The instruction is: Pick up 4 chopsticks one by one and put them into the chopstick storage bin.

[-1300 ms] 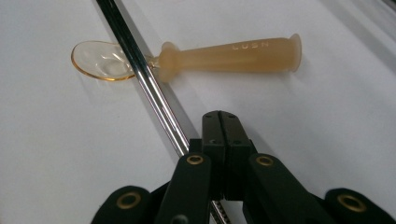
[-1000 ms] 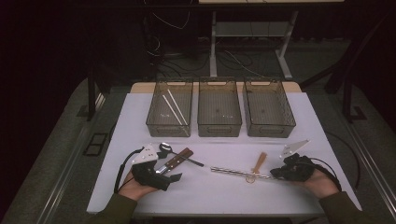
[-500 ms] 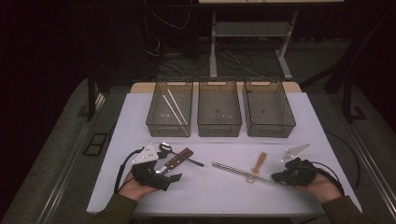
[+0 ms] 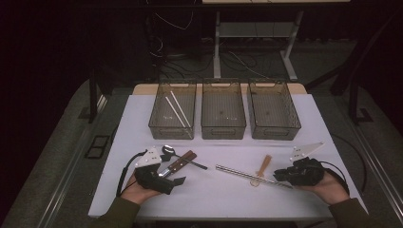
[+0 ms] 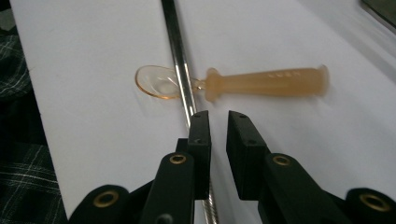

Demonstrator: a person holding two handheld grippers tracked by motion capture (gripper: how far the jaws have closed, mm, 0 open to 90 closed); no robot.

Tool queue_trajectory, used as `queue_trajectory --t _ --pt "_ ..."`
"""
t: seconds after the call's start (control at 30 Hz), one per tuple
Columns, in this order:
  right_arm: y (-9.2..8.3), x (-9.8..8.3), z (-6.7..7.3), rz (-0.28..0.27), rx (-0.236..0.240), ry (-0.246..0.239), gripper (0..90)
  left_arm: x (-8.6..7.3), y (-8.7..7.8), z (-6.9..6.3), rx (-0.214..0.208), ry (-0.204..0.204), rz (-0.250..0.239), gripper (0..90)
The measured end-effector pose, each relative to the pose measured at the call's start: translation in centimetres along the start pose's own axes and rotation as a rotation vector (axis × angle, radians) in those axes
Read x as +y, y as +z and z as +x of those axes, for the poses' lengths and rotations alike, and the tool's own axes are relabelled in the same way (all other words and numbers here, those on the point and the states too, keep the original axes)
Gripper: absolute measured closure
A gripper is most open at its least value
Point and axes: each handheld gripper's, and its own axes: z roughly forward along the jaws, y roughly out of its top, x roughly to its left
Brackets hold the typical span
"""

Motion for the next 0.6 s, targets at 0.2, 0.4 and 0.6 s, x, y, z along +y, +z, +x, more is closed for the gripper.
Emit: queue_trajectory --t 0.2,0.4,0.6 --pt "1.0 0.7 0.5 0.012 0.023 -0.039 79.6 0.0 0.0 0.0 -0.001 0.000 0.000 0.8" --pt "1.9 1.1 0.6 0.037 0.025 -0.063 79.7 0.0 0.0 0.0 -0.001 0.000 0.001 0.9" --pt "2.1 1.1 0.5 0.046 0.022 -0.063 79.8 0.0 0.0 0.0 -0.002 0.001 -0.001 0.9"
